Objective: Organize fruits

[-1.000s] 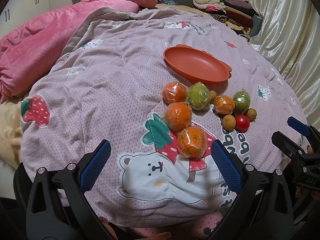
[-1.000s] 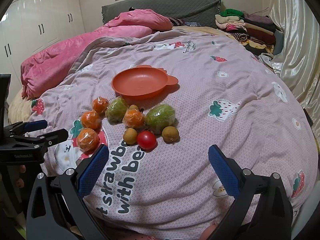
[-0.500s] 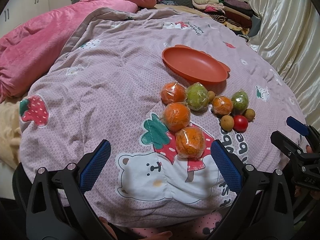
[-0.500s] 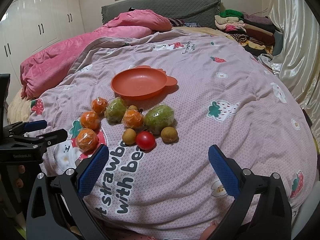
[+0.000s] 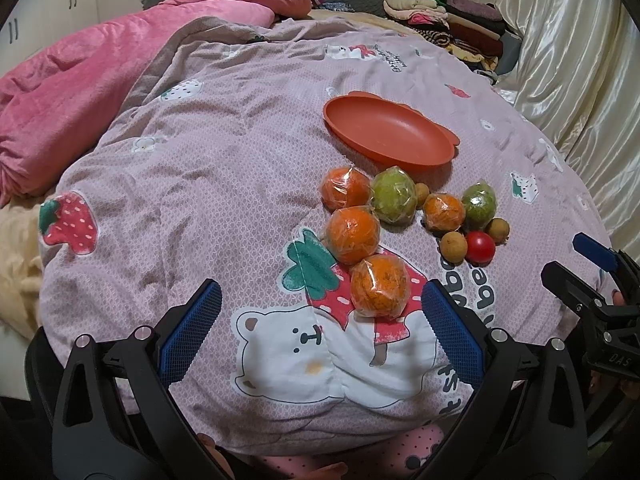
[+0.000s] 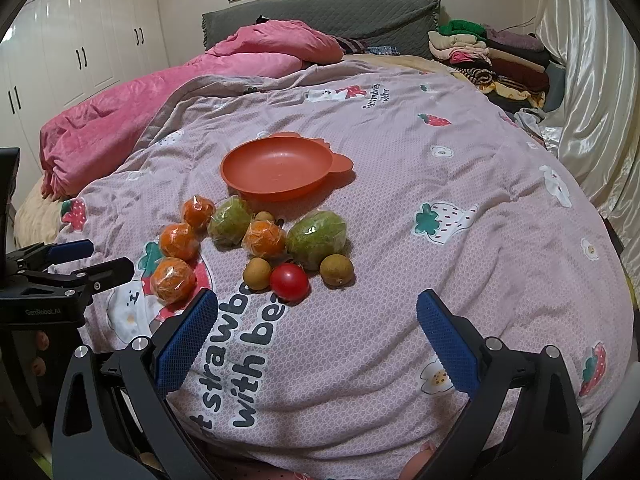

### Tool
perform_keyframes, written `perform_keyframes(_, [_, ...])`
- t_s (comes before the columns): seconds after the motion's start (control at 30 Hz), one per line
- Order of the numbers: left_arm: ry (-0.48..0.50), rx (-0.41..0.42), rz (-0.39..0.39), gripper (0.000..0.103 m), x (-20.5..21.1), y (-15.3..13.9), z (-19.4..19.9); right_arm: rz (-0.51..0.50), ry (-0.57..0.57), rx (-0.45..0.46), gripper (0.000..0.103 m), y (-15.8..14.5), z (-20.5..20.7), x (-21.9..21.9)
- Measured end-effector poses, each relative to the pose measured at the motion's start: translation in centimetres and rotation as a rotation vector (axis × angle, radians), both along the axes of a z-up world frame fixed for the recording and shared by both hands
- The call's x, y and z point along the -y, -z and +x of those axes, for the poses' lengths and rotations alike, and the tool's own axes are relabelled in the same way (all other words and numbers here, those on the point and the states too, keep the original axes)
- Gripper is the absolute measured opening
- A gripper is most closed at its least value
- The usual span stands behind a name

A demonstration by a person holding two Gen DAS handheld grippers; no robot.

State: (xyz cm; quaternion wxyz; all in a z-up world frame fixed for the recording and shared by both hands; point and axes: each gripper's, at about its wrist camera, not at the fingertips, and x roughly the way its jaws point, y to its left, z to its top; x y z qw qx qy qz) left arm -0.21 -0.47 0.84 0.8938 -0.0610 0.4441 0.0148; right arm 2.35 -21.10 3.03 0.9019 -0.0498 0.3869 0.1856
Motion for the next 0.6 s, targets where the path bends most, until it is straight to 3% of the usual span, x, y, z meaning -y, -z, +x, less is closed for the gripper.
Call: perform_keyframes(0.6, [0.046, -0.021, -0.017, 0.094, 0.4, 1.1, 0.6, -0.005, 0.005, -0.005, 0.099, 0.0, 0.5, 0.5])
